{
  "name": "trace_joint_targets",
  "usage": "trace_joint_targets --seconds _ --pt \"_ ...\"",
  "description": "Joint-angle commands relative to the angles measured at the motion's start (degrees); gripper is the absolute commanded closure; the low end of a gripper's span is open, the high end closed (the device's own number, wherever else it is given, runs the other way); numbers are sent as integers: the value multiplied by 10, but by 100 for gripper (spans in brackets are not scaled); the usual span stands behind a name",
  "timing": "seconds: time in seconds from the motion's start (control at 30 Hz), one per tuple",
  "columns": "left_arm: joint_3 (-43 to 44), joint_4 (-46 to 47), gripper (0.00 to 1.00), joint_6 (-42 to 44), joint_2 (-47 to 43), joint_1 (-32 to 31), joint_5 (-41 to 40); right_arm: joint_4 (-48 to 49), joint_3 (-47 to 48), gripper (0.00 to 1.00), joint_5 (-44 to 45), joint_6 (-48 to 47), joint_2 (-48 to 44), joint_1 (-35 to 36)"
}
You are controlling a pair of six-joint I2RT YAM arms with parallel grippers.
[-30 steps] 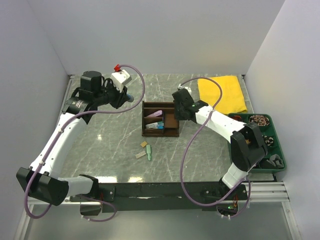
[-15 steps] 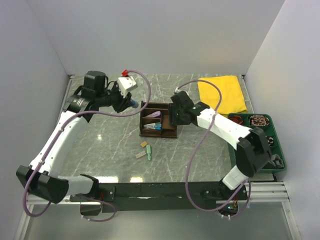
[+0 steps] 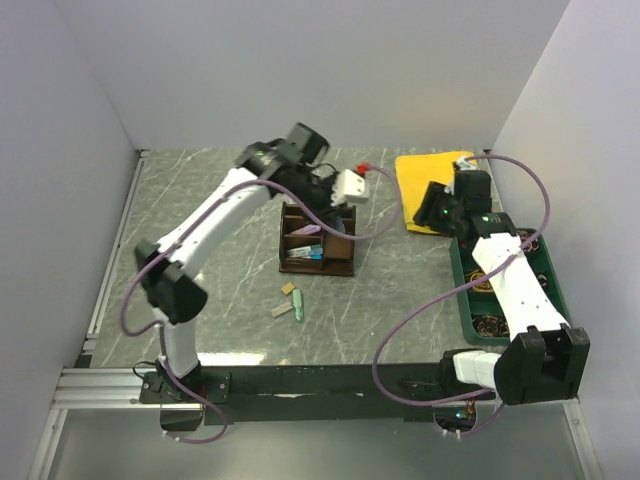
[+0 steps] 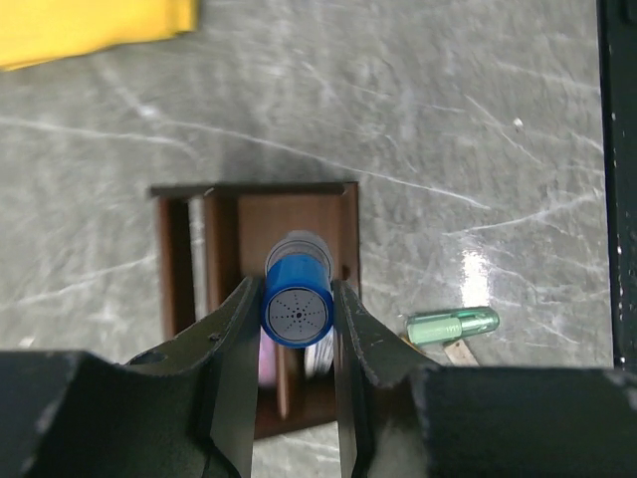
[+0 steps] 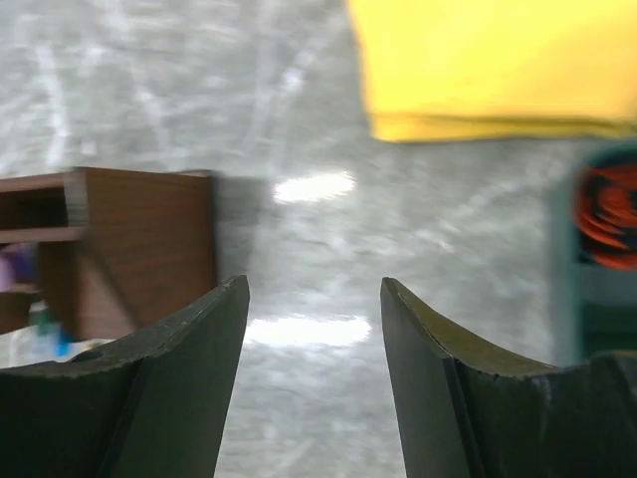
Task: Sort the stationery into containers
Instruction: Place the stationery in the storage box.
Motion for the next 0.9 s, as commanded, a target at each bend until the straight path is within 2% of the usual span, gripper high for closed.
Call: trace_joint_targets --seconds 0.0,0.13,0.37,0.53,0.87 --pt "94 -93 96 64 64 -35 -32 26 -31 37 -65 -44 -50 -56" --pt "135 -101 96 69 110 -53 -65 25 -74 37 -81 -39 -87 -94" --pt "106 -100 96 81 133 -59 -116 36 -121 37 -102 -17 -115 -114" --pt "70 -53 94 68 135 -58 -124 40 -124 37 -115 -7 -110 -122" --pt "51 13 81 50 149 -46 -131 45 -114 37 -121 0 -89 -127"
